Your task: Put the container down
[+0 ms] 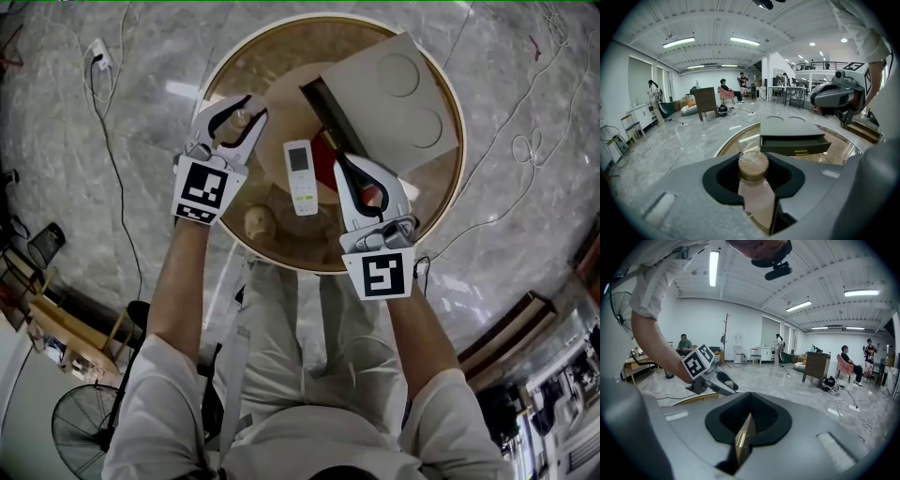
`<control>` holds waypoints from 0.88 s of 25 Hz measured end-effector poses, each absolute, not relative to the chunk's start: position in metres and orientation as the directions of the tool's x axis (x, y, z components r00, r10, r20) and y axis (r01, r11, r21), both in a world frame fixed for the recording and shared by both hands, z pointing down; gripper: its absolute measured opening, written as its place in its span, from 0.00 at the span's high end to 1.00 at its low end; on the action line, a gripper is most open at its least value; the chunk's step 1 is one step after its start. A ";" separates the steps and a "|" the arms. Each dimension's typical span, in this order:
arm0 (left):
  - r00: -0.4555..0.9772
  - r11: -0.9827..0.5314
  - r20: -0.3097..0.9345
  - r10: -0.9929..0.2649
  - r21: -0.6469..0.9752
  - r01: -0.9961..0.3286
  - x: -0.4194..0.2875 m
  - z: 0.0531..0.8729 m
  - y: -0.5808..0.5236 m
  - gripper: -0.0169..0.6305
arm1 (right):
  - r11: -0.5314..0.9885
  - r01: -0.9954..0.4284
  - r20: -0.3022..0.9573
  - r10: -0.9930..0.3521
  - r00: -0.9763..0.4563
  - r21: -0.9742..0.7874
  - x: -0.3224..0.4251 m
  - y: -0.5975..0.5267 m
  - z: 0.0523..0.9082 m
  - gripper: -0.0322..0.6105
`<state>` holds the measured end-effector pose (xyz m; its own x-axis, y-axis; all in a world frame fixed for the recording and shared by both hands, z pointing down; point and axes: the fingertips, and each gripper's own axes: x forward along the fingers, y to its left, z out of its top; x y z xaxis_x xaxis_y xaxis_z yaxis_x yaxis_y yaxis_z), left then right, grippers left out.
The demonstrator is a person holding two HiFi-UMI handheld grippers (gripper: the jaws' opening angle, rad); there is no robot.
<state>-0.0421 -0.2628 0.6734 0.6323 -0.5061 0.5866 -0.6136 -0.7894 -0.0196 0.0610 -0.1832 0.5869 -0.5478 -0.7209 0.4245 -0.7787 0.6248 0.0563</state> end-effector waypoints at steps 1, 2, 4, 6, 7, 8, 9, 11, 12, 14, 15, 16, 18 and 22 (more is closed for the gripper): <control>0.633 -0.789 0.585 -0.506 -0.018 -0.614 -0.042 0.675 -0.262 0.78 | 0.623 -0.780 0.423 -0.723 -0.547 0.056 0.061 -0.183 0.587 0.94; 0.635 -0.790 0.584 -0.505 -0.016 -0.613 -0.042 0.676 -0.261 0.78 | 0.621 -0.782 0.422 -0.724 -0.545 0.055 0.062 -0.183 0.588 0.94; 0.639 -0.791 0.580 -0.504 -0.014 -0.612 -0.042 0.679 -0.258 0.78 | 0.621 -0.782 0.425 -0.723 -0.544 0.055 0.062 -0.181 0.590 0.94; 0.641 -0.789 0.576 -0.508 -0.012 -0.614 -0.043 0.681 -0.257 0.78 | 0.624 -0.780 0.431 -0.719 -0.545 0.056 0.062 -0.179 0.592 0.94; 0.641 -0.787 0.573 -0.511 -0.012 -0.617 -0.044 0.682 -0.257 0.78 | 0.625 -0.778 0.433 -0.718 -0.546 0.056 0.062 -0.178 0.593 0.94; 0.640 -0.785 0.572 -0.514 -0.012 -0.620 -0.044 0.682 -0.257 0.78 | 0.626 -0.777 0.431 -0.718 -0.547 0.057 0.062 -0.177 0.593 0.94; 0.639 -0.783 0.570 -0.517 -0.012 -0.622 -0.045 0.684 -0.257 0.78 | 0.627 -0.777 0.427 -0.719 -0.548 0.058 0.061 -0.177 0.593 0.94; 0.639 -0.779 0.564 -0.523 -0.013 -0.627 -0.046 0.685 -0.258 0.78 | 0.627 -0.776 0.422 -0.721 -0.549 0.061 0.062 -0.176 0.594 0.94; 0.640 -0.778 0.560 -0.527 -0.015 -0.628 -0.047 0.685 -0.259 0.78 | 0.628 -0.776 0.422 -0.721 -0.550 0.062 0.062 -0.176 0.595 0.94; 0.640 -0.775 0.552 -0.534 -0.018 -0.631 -0.047 0.686 -0.260 0.78 | 0.629 -0.775 0.425 -0.720 -0.549 0.065 0.063 -0.174 0.598 0.94; 0.642 -0.773 0.548 -0.537 -0.015 -0.634 -0.047 0.686 -0.260 0.78 | 0.630 -0.774 0.427 -0.719 -0.549 0.066 0.063 -0.174 0.599 0.94; 0.644 -0.770 0.542 -0.539 -0.008 -0.638 -0.048 0.687 -0.260 0.78 | 0.631 -0.773 0.428 -0.718 -0.549 0.067 0.063 -0.173 0.600 0.94; 0.650 -0.765 0.530 -0.544 0.004 -0.644 -0.050 0.687 -0.261 0.78 | 0.632 -0.772 0.430 -0.717 -0.549 0.068 0.063 -0.173 0.601 0.94; 0.658 -0.765 0.516 -0.549 0.007 -0.644 -0.050 0.686 -0.261 0.78 | 0.629 -0.774 0.428 -0.720 -0.546 0.069 0.065 -0.173 0.600 0.94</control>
<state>-0.0496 -0.2608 0.6859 0.6576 -0.5493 0.5156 -0.6440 -0.7650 0.0065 0.0647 -0.1728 0.6003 -0.5463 -0.7200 0.4280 -0.7744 0.6289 0.0694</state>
